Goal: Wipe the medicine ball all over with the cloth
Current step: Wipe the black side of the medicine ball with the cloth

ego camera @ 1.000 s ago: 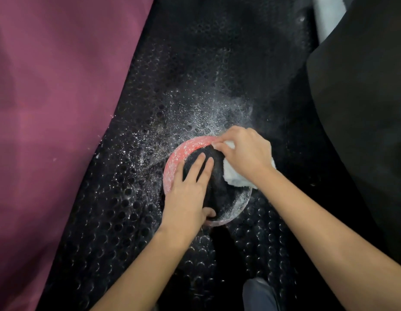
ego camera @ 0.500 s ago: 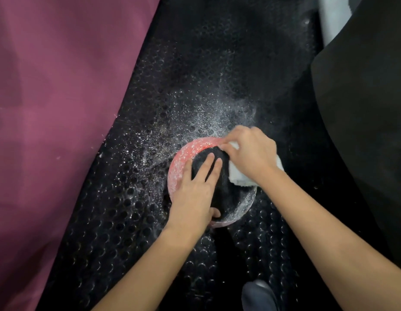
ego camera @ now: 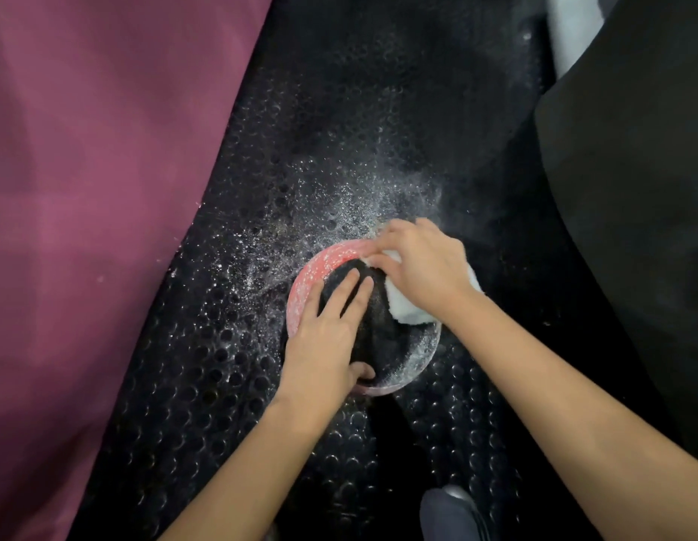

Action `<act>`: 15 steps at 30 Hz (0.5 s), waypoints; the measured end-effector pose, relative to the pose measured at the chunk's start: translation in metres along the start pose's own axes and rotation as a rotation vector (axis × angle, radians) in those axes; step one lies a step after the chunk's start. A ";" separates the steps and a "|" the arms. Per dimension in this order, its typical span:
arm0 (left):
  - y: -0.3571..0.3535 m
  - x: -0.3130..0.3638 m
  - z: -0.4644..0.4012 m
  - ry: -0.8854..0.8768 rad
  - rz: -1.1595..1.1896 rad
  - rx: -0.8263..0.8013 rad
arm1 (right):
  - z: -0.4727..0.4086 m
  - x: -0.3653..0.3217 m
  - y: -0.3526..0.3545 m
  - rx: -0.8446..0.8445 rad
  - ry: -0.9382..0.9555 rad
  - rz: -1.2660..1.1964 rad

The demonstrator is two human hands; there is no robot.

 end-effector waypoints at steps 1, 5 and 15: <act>0.000 -0.001 0.000 -0.003 0.007 -0.002 | 0.003 0.014 -0.001 0.027 -0.059 -0.080; 0.002 -0.004 -0.005 0.012 0.037 -0.016 | 0.007 0.040 -0.008 0.082 -0.211 -0.273; 0.014 -0.016 -0.021 0.101 -0.037 -0.071 | -0.020 0.008 -0.007 0.045 -0.152 -0.269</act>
Point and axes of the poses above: each hand's wrist, its own z-axis away from the middle knuckle, its own y-axis out of the back of the hand, x = y × z, the point moved 5 cm from there along -z, towards the middle knuckle, and after that the axes turned 4 degrees about -x, right-handed, at the moved point
